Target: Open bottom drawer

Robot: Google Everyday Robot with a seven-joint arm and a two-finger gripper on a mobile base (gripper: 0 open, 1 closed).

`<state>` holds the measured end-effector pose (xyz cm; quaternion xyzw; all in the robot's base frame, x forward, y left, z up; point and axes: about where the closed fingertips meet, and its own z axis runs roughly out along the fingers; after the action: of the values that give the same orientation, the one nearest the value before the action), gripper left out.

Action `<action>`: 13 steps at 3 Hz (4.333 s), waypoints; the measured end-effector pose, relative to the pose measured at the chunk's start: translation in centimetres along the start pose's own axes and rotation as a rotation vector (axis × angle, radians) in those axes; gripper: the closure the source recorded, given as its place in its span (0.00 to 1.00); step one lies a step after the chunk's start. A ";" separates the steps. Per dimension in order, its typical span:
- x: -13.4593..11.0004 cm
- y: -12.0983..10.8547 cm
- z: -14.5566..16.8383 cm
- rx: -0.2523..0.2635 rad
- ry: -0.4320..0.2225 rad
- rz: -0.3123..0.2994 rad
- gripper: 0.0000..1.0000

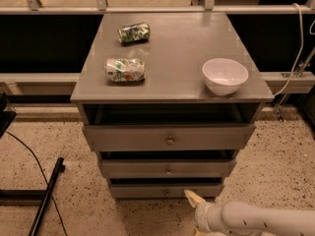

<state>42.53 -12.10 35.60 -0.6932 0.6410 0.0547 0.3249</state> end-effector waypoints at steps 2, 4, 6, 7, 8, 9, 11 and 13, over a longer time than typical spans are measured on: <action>3.9 -0.8 1.8 0.048 0.029 0.065 0.00; 10.7 -1.0 2.6 0.170 -0.070 0.141 0.00; 14.2 -3.8 5.2 0.157 -0.121 0.150 0.00; 15.5 -5.1 6.7 0.137 -0.131 0.151 0.00; 16.8 -5.6 8.2 0.111 -0.127 0.161 0.00; 17.6 -6.0 9.6 0.092 -0.127 0.163 0.00; 18.5 -8.2 11.8 0.080 -0.138 0.155 0.00; 19.8 -9.1 14.4 0.071 -0.142 0.174 0.24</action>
Offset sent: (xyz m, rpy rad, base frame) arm 0.0482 -0.0742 -0.0638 0.0389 -0.0408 -0.2175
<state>59.23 -21.84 18.00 -0.6174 0.6756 0.1089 0.3880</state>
